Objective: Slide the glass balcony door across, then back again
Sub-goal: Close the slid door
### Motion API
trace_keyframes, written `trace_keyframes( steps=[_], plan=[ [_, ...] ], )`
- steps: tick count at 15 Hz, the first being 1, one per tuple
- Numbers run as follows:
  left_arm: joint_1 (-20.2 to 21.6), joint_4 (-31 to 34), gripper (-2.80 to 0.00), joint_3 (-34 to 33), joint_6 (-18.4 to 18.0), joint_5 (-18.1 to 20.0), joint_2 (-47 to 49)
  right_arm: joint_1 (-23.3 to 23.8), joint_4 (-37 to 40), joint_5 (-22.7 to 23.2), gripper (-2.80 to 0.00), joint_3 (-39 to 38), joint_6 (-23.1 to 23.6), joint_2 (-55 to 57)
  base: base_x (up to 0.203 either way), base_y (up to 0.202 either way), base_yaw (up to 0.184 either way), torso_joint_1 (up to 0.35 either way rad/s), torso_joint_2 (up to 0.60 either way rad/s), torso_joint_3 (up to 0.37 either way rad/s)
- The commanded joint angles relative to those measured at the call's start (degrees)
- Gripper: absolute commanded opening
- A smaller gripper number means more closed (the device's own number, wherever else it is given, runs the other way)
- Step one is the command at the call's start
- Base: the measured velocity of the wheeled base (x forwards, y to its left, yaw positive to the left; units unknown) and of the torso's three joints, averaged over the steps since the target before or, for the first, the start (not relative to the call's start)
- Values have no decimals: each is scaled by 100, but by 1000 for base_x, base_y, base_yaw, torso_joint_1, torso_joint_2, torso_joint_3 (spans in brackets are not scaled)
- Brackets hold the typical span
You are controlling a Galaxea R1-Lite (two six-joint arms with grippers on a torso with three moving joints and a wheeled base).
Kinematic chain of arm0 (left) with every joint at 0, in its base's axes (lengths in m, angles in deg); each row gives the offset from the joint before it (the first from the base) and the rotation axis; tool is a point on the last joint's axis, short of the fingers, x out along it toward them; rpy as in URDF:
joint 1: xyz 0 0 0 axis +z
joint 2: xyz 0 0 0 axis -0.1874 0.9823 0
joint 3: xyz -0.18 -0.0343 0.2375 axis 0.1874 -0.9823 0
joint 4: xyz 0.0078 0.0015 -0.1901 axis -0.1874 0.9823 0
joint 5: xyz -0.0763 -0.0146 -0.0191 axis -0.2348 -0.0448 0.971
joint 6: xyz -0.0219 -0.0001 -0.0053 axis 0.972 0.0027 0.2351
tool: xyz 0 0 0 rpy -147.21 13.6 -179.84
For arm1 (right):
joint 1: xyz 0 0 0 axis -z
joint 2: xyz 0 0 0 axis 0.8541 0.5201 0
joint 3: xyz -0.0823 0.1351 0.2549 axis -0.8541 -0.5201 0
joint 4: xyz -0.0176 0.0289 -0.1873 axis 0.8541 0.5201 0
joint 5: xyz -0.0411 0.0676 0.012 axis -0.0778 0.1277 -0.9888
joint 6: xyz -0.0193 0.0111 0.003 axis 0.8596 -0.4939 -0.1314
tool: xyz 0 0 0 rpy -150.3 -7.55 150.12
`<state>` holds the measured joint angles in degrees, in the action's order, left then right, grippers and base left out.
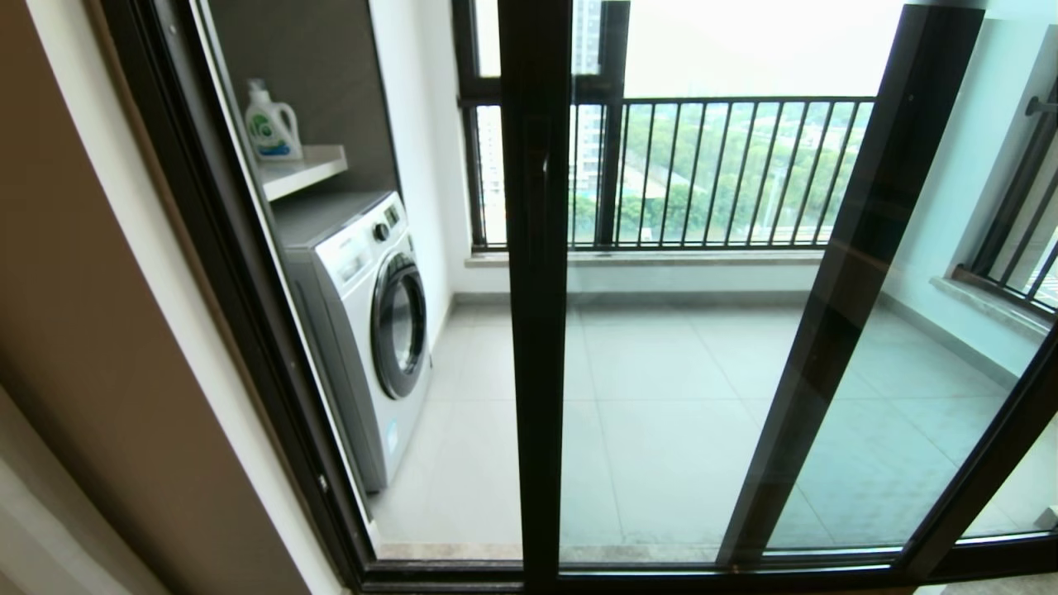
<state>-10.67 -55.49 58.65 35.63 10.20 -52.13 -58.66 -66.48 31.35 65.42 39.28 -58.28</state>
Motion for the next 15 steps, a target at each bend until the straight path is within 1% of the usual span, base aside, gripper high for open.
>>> trace_keyframes(
  steps=[1, 5, 15],
  plan=[
    [4, -13, -280, 0, 5, -4, -3, 3, 3, 5, -280, -70, -17, 11, 0, 0, 0, 0, 0, 0],
    [-3, -13, -280, 0, 13, -4, -3, 6, -7, -64, -280, -70, -255, 11, 0, 0, 0, 0, 0, 0],
    [-1, -13, -280, 0, 13, -4, -3, 8, -6, -64, -280, -70, -255, 11, 0, 0, 0, 0, 0, 0]
  ],
)
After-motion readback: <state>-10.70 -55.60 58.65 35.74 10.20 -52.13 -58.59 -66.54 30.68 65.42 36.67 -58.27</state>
